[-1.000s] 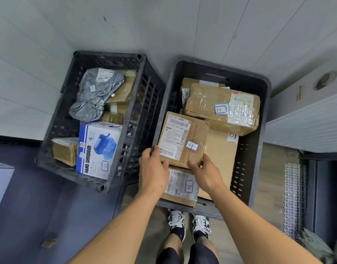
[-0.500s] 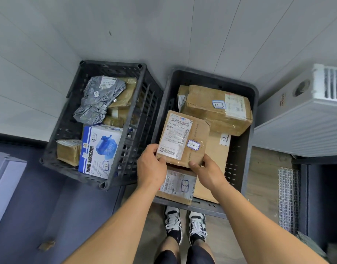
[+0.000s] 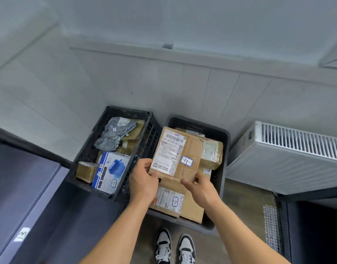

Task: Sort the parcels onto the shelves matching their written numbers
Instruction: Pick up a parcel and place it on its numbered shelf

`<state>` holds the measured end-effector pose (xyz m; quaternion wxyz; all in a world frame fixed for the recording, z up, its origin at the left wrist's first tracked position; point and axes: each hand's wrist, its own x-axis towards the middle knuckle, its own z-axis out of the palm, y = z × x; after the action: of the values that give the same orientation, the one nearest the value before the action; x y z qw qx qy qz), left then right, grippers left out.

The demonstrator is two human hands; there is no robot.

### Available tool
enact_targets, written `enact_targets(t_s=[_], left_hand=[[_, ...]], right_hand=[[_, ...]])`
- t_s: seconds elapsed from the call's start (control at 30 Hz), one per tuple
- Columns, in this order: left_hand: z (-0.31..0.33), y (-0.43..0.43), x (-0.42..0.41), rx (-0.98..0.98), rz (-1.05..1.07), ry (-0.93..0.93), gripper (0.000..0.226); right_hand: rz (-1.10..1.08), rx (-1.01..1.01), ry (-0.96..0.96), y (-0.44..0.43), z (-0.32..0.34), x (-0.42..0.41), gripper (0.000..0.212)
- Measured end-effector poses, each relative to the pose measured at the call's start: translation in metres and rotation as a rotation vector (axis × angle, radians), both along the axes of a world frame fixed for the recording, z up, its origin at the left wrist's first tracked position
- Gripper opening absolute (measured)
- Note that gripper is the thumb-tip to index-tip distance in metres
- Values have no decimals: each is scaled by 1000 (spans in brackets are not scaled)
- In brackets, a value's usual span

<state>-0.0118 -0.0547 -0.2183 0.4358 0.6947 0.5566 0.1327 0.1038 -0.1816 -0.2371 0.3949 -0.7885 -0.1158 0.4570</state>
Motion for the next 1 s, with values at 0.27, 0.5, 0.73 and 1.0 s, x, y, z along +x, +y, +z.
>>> enact_targets(t_s=[0.27,0.5,0.73,1.0], left_hand=[[92,-17,-25,83,37,-133,40],[166,-28,-60,223,99,-316,42],[205,-51,-127,300,173,-436,47],[234,-86,-191,338,252,-526,45]], right_hand=[[59,185,-133,-6,111,-7,34],[104,362,-268,-8,189,-38,36],[156,474,-384,-23,236,-98,37],[238,521,-428,-37,266,-155,40]])
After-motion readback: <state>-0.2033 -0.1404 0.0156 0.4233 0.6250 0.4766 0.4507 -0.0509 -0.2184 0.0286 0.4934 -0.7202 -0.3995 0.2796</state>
